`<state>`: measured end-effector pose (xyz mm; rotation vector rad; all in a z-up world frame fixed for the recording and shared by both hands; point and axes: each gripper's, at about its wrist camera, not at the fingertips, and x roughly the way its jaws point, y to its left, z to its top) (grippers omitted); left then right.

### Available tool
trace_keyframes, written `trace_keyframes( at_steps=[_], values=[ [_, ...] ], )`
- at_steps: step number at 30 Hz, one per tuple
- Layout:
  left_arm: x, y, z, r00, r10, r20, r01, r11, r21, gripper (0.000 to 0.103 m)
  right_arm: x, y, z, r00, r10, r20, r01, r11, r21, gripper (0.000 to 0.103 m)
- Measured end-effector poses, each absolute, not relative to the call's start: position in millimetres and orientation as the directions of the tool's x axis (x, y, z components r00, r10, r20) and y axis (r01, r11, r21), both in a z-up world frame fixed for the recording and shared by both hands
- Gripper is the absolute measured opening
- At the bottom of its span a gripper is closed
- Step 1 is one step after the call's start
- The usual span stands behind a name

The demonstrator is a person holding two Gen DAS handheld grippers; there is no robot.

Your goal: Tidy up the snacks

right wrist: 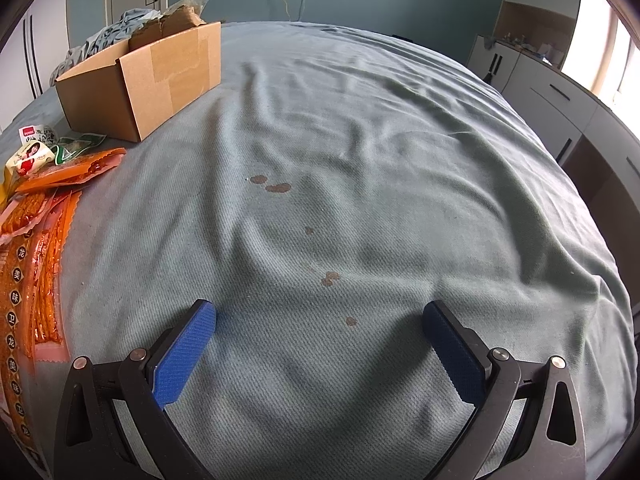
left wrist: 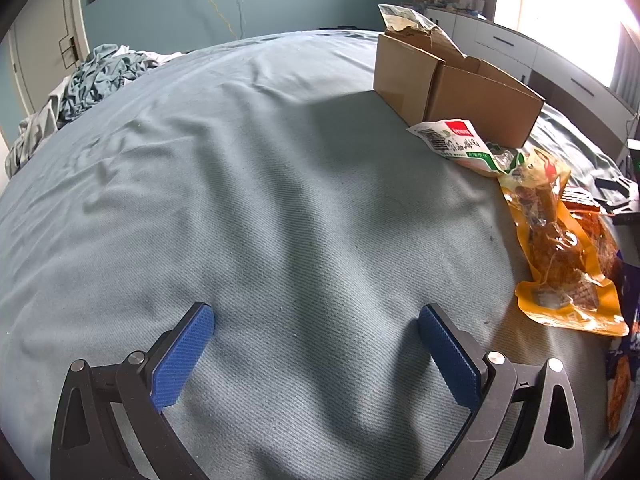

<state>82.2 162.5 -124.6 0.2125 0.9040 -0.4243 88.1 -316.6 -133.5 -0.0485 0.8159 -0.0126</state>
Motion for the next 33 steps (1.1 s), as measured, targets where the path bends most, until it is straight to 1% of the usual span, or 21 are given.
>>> trace_keyframes(
  at_steps=[6,11,13,14,17,18,19,20,22,25,27,28,30,31,33],
  values=[
    [83.1,160.7,-125.2,0.547,-0.255,-0.797,0.443,0.897,0.017,0.103,88.6,-318.3,-133.8,0.685,-0.023,-0.728,-0.009,0.999,-0.040,0.103],
    [87.6,160.5,-122.6,0.522,-0.259,-0.812,0.443,0.896,-0.002,0.103,88.0,-312.5,-130.2,0.680,-0.057,-0.731,-0.002,0.997,-0.080,0.103],
    [90.9,157.1,-117.7,0.498,-0.237,-0.834,0.440,0.898,0.008,0.103,88.6,-312.8,-126.5,0.658,-0.059,-0.750,0.018,0.998,-0.063,0.103],
    [91.6,155.0,-115.1,0.479,-0.228,-0.848,0.434,0.901,0.003,0.103,90.5,-313.4,-122.8,0.628,-0.049,-0.776,0.028,0.999,-0.040,0.103],
    [89.1,152.1,-108.4,0.388,-0.247,-0.888,0.412,0.908,-0.073,0.103,96.7,-308.7,-113.1,0.533,0.009,-0.846,0.004,1.000,0.014,0.103],
    [86.9,149.9,-104.2,0.372,-0.243,-0.896,0.415,0.907,-0.074,0.102,96.7,-306.9,-109.1,0.519,0.031,-0.854,-0.006,0.999,0.033,0.103],
    [83.2,146.5,-97.2,0.379,-0.218,-0.899,0.421,0.906,-0.043,0.101,94.3,-304.1,-102.8,0.508,0.054,-0.859,-0.013,0.998,0.055,0.103],
    [77.8,142.1,-87.0,0.414,-0.176,-0.893,0.425,0.905,0.019,0.101,90.0,-300.4,-93.8,0.508,0.065,-0.859,-0.015,0.998,0.067,0.103],
    [65.8,131.4,-64.7,0.496,-0.112,-0.861,0.420,0.899,0.125,0.101,80.4,-292.3,-74.5,0.528,0.068,-0.847,-0.024,0.998,0.065,0.103],
    [40.4,108.2,-22.0,0.579,-0.131,-0.804,0.435,0.884,0.169,0.102,60.1,-276.8,-40.4,0.586,0.062,-0.808,-0.048,0.998,0.042,0.103],
    [24.6,93.9,-1.5,0.621,-0.133,-0.772,0.439,0.875,0.203,0.103,39.0,-266.9,-18.2,0.638,0.106,-0.763,-0.070,0.994,0.080,0.103],
    [15.0,85.8,8.6,0.651,-0.115,-0.750,0.430,0.870,0.240,0.103,26.3,-260.5,-6.5,0.663,0.143,-0.735,-0.093,0.990,0.108,0.103],
    [-2.5,71.3,24.6,0.710,-0.051,-0.702,0.381,0.867,0.321,0.103,-0.1,-253.8,7.1,0.703,0.173,-0.690,-0.117,0.985,0.127,0.103],
    [-11.2,66.2,30.4,0.729,-0.027,-0.684,0.355,0.869,0.344,0.103,-14.9,-247.2,16.2,0.731,0.184,-0.657,-0.128,0.983,0.133,0.103],
    [-24.2,61.1,38.1,0.728,-0.021,-0.685,0.322,0.893,0.315,0.103,-38.3,-238.8,28.2,0.771,0.192,-0.607,-0.135,0.981,0.138,0.103]
  ],
)
